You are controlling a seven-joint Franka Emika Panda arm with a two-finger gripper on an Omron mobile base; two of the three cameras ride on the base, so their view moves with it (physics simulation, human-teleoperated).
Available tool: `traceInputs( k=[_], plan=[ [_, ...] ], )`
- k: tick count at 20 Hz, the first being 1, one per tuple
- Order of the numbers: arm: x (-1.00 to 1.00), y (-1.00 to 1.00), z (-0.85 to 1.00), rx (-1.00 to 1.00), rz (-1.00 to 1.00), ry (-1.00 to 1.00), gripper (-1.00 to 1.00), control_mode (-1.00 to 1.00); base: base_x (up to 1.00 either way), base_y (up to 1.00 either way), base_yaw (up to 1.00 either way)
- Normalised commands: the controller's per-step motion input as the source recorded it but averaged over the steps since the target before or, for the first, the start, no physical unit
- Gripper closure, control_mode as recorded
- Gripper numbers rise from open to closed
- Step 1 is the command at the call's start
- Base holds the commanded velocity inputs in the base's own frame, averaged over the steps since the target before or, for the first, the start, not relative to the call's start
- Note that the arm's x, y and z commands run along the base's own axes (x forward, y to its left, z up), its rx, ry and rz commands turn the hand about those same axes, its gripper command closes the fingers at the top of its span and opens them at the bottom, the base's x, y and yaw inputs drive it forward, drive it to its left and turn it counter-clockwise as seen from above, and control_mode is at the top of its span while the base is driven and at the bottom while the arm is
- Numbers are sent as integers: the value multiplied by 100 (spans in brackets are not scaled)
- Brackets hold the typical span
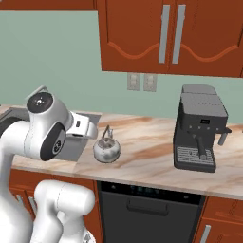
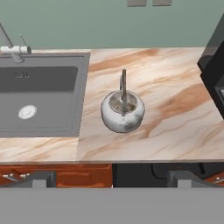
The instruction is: Pick the kettle from the counter and place it on a stove burner. Then turn the burner on.
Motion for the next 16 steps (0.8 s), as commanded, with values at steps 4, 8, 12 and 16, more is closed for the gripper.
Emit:
traceInputs(
  k=[4, 8, 12, 16],
  plan=[
    [33, 0, 0, 0, 0, 0, -100, -100, 0, 0, 0],
    [27, 0, 0, 0, 0, 0, -100, -100, 0, 0, 0],
    [11, -14, -10, 0, 1, 0, -100, -100, 0, 0, 0],
    [4, -20, -13, 0, 3, 0, -100, -100, 0, 0, 0]
  ],
)
